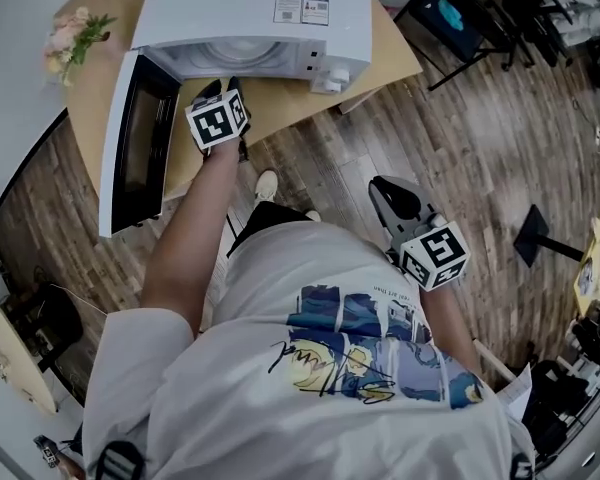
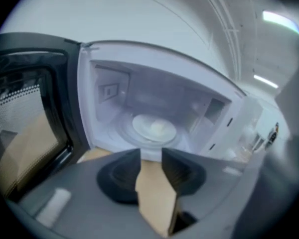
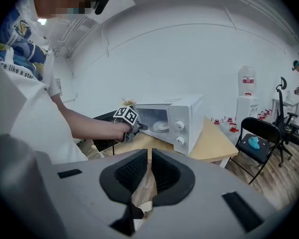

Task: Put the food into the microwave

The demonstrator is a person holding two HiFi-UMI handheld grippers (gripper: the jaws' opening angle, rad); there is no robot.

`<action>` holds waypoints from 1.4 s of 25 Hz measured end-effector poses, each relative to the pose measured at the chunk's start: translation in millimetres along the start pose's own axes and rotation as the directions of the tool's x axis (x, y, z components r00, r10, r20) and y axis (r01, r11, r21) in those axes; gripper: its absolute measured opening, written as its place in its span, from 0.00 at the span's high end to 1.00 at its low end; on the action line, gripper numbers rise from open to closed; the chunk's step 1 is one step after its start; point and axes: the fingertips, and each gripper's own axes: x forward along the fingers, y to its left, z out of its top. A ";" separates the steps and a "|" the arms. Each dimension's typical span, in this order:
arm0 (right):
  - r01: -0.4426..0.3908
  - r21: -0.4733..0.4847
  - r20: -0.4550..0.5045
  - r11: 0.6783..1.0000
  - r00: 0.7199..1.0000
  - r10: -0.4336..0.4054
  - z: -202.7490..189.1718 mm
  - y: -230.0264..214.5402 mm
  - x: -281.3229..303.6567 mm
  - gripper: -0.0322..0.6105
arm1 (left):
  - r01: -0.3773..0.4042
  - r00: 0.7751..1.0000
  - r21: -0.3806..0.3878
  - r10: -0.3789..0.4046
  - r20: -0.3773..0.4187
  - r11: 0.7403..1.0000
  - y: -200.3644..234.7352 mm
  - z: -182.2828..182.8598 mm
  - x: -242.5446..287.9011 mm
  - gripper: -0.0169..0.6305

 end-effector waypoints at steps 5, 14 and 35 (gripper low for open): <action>-0.050 -0.021 0.005 0.999 0.999 0.050 -7.1 5.8 -7.2 0.92 | 0.059 0.998 0.015 -0.059 0.006 0.998 -20.6 -24.0 -37.0 0.91; -0.148 -0.041 0.000 0.988 0.989 0.148 -31.9 22.5 -21.7 0.93 | 0.281 0.960 -0.078 -0.281 0.012 0.957 -70.3 -78.6 -107.1 0.96; -0.216 -0.097 0.003 0.972 0.976 0.217 -45.6 46.7 -34.1 0.94 | 0.426 0.904 0.121 -0.426 -0.028 0.897 -140.6 -111.7 -206.9 0.96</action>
